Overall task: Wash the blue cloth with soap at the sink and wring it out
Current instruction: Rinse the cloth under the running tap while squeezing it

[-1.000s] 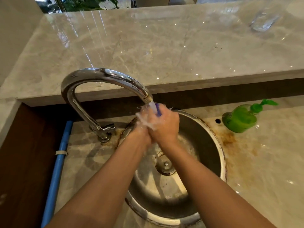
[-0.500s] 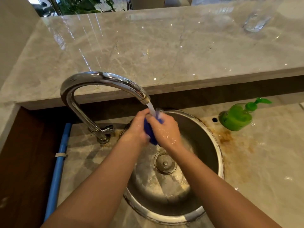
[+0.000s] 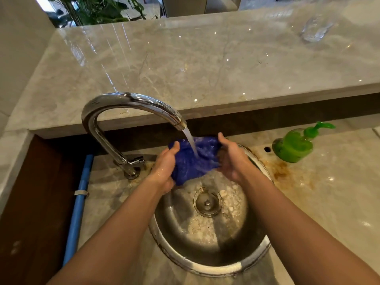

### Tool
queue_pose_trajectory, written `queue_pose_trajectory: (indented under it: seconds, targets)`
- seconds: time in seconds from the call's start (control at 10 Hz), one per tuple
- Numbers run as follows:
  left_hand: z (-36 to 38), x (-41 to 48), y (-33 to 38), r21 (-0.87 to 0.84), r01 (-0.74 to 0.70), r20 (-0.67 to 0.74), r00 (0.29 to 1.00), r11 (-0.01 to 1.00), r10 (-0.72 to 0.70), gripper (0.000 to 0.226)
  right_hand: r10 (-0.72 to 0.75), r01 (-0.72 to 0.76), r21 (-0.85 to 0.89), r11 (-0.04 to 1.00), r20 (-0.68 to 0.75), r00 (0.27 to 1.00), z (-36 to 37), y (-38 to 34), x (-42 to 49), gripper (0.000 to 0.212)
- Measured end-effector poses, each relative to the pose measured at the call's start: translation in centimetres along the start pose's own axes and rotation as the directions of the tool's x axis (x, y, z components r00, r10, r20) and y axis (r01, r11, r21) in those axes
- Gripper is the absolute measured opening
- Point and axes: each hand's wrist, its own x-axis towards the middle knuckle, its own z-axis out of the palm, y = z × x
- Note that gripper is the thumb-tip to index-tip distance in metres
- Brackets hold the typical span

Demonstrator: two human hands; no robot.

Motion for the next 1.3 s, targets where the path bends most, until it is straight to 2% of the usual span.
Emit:
queue_pose_trajectory:
  seconds: [0.1, 0.2, 0.3, 0.4, 0.5, 0.6, 0.7, 0.8, 0.9, 1.0, 1.1, 1.2, 1.3]
  targets:
    - [-1.4, 0.6, -0.5, 0.482, -0.267, -0.037, 0.946, 0.835, 0.323, 0.021, -0.142, 0.141, -0.093, 0.986, 0.0, 0.99, -1.5, -0.7, -0.6, 0.043]
    - [-2.1, 0.7, -0.7, 0.838, -0.384, 0.085, 0.793, 0.388, 0.603, 0.027, -0.222, 0.226, -0.111, 0.968, 0.046, 0.974, -1.7, -1.0, -1.4, 0.035]
    - [-2.0, 0.2, -0.5, 0.75, -0.525, 0.136, 0.718, 0.403, 0.683, 0.017, -0.319, 0.328, -0.208, 0.921, 0.077, 0.945, -1.0, -1.3, -2.4, 0.031]
    - [-1.1, -1.2, 0.1, 0.375, -0.594, 0.101, 0.789, 0.712, 0.606, 0.021, -0.35, 0.364, -0.176, 0.915, 0.107, 0.931, -0.8, -1.7, -3.2, 0.032]
    - [-0.2, -2.0, 0.5, -0.032, -0.39, 0.162, 0.906, 0.92, 0.39, 0.031, -0.276, 0.279, -0.017, 0.96, 0.092, 0.957, -0.8, -1.6, -3.2, 0.036]
    - [1.1, -1.8, 0.2, -0.292, -0.11, 0.226, 0.957, 0.95, 0.18, 0.033, -0.203, 0.198, 0.068, 0.978, 0.089, 0.975, -0.5, -0.4, -3.0, 0.041]
    - [2.7, -1.2, -0.4, -0.346, 0.049, 0.229, 0.973, 0.937, 0.034, 0.041, 0.02, -0.012, -0.075, 0.997, 0.105, 0.994, -0.2, 2.4, -3.1, 0.064]
    - [3.3, -1.2, -0.8, -0.415, 0.085, 0.217, 0.976, 0.906, 0.007, 0.044, 0.198, -0.209, 0.021, 0.978, 0.241, 0.95, 0.0, 5.0, -3.5, 0.065]
    - [2.7, -1.7, -0.5, -0.41, 0.045, 0.276, 0.958, 0.911, 0.077, 0.036, 0.104, -0.216, 0.303, 0.928, 0.345, 0.933, 0.3, 5.3, -4.2, 0.056]
    - [1.6, -2.1, -0.6, -0.355, 0.033, 0.273, 0.959, 0.934, 0.07, 0.035, 0.054, -0.153, 0.341, 0.928, 0.284, 0.957, 0.8, 3.5, -4.2, 0.045]
    - [-0.1, -1.4, -1.0, -0.468, 0.059, 0.204, 0.978, 0.882, 0.042, 0.038, -0.047, -0.016, 0.304, 0.953, 0.199, 0.979, 0.9, 1.3, -4.1, 0.049]
    - [0.6, -1.2, -0.9, -0.391, 0.117, 0.146, 0.987, 0.913, -0.064, 0.034, -0.195, 0.177, 0.096, 0.979, 0.224, 0.955, 1.9, -0.2, -4.9, 0.027]
    - [2.0, -2.9, 0.2, -0.607, 0.002, 0.075, 0.996, 0.795, 0.055, 0.032, -0.38, 0.441, -0.289, 0.85, 0.243, 0.892, 4.8, 0.0, -6.5, 0.016]
